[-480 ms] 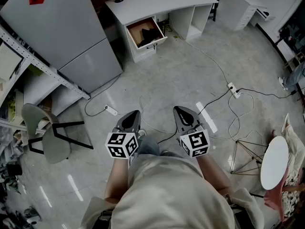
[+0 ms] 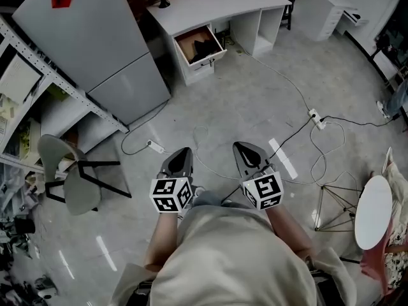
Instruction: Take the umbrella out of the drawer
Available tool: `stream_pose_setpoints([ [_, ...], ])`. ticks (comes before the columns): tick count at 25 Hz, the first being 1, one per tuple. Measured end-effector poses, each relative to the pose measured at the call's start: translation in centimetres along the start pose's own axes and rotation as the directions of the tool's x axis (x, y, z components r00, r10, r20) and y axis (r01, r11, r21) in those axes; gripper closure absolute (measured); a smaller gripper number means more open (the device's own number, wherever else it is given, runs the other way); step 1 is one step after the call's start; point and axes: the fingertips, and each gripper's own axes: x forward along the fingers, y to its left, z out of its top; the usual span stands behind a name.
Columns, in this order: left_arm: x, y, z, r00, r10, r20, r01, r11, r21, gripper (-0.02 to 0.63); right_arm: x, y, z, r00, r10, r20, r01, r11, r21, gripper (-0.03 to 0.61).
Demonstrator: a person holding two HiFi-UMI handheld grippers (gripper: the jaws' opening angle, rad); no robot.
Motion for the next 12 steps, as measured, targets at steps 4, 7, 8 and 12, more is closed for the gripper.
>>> stream_pose_setpoints([
  [4, -0.7, -0.7, -0.1, 1.000, -0.028, -0.003, 0.028, 1.000, -0.010, 0.603, -0.7, 0.2, 0.2, 1.000, -0.005, 0.005, 0.005, 1.000, -0.003, 0.578],
  [7, -0.8, -1.7, -0.4, 0.998, -0.058, -0.010, 0.058, 0.998, -0.033, 0.603, -1.5, -0.1, 0.3, 1.000, -0.012, 0.008, 0.012, 1.000, 0.003, 0.578],
  [8, -0.9, -2.0, -0.4, 0.998, -0.064, -0.005, 0.063, 0.997, -0.037, 0.602, -1.7, -0.1, 0.3, 1.000, -0.010, 0.008, 0.009, 1.000, 0.005, 0.578],
  [12, -1.0, -2.2, 0.3, 0.998, -0.054, 0.045, 0.056, 0.998, -0.031, 0.601, -1.9, -0.2, 0.2, 1.000, 0.007, 0.009, -0.007, 1.000, 0.005, 0.578],
])
